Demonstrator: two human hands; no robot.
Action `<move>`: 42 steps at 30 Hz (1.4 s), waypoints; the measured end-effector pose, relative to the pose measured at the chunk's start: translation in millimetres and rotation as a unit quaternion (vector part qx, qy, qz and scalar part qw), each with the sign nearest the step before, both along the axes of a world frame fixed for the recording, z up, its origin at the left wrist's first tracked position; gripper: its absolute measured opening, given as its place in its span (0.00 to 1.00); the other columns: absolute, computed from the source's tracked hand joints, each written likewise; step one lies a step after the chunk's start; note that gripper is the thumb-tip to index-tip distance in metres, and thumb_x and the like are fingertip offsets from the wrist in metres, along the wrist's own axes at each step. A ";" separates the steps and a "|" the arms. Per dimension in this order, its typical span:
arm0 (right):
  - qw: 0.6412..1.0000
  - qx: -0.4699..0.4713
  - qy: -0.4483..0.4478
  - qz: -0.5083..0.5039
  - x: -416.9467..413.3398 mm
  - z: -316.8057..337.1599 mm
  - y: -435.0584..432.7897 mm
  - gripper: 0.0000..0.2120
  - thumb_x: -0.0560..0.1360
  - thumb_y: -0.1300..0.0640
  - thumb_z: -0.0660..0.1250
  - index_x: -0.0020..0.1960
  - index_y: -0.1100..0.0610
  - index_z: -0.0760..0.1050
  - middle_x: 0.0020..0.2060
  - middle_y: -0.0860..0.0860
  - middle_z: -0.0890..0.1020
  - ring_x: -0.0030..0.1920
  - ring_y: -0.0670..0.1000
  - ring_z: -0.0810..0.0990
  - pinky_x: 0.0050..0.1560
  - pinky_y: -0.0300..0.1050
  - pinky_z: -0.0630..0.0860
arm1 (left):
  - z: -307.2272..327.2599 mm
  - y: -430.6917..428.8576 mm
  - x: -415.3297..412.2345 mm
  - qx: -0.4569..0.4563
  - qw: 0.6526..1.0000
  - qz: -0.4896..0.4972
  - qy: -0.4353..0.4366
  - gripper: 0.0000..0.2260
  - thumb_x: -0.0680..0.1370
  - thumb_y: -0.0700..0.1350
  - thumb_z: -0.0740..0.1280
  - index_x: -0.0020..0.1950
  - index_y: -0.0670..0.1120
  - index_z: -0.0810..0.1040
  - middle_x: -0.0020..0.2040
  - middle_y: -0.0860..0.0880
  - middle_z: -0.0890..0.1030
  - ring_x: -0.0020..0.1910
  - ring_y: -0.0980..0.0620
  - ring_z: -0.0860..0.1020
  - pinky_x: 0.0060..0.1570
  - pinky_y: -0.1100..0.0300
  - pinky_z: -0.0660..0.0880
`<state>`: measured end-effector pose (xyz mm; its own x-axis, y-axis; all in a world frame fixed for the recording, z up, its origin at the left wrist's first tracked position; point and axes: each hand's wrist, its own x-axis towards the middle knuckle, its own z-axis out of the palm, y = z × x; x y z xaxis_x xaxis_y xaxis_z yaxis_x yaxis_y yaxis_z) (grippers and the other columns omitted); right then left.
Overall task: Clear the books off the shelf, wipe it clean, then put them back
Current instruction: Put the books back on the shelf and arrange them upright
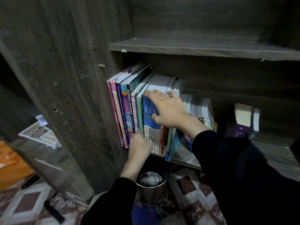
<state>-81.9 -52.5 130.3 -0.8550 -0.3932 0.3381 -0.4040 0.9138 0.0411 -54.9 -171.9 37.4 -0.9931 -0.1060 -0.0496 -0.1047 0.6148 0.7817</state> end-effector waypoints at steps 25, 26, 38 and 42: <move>0.979 -0.186 -0.080 0.009 3.8 13.5 6.1 0.31 0.73 0.60 0.63 0.75 0.50 0.61 0.76 0.49 0.60 0.74 0.49 0.60 0.70 0.44 0.57 | 89.7 -28.7 -30.9 -0.101 0.983 -0.084 0.127 0.32 0.75 0.41 0.62 0.76 0.60 0.56 0.29 0.50 0.74 0.22 0.54 0.67 0.25 0.63 0.65; 0.958 -0.276 -0.077 0.009 6.3 14.0 9.3 0.28 0.74 0.63 0.62 0.73 0.51 0.63 0.74 0.50 0.62 0.72 0.49 0.63 0.67 0.42 0.60 | 90.1 -28.4 -31.1 -0.101 0.983 -0.089 0.124 0.33 0.75 0.41 0.62 0.76 0.60 0.55 0.28 0.50 0.73 0.22 0.54 0.66 0.25 0.63 0.64; 0.944 -0.317 -0.083 -0.044 27.0 -26.9 63.7 0.29 0.74 0.60 0.63 0.72 0.43 0.60 0.67 0.51 0.72 0.60 0.51 0.74 0.58 0.49 0.73 | 73.2 22.8 -8.3 -0.286 0.872 -0.210 0.336 0.29 0.77 0.41 0.60 0.77 0.52 0.56 0.66 0.48 0.64 0.64 0.50 0.60 0.58 0.60 0.64; 0.974 -0.218 -0.041 -0.049 23.5 -25.0 65.9 0.29 0.76 0.51 0.65 0.73 0.45 0.57 0.64 0.54 0.76 0.60 0.54 0.75 0.54 0.49 0.73 | 67.2 27.6 -6.9 -0.275 0.883 -0.196 0.325 0.29 0.77 0.41 0.59 0.77 0.50 0.56 0.62 0.47 0.64 0.61 0.50 0.58 0.56 0.59 0.62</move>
<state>-58.4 13.4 105.3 -0.9121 -0.1429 0.3843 -0.2998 0.8719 -0.3872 -61.8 -144.3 104.6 -0.7590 0.4220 0.4958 0.5613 0.8100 0.1699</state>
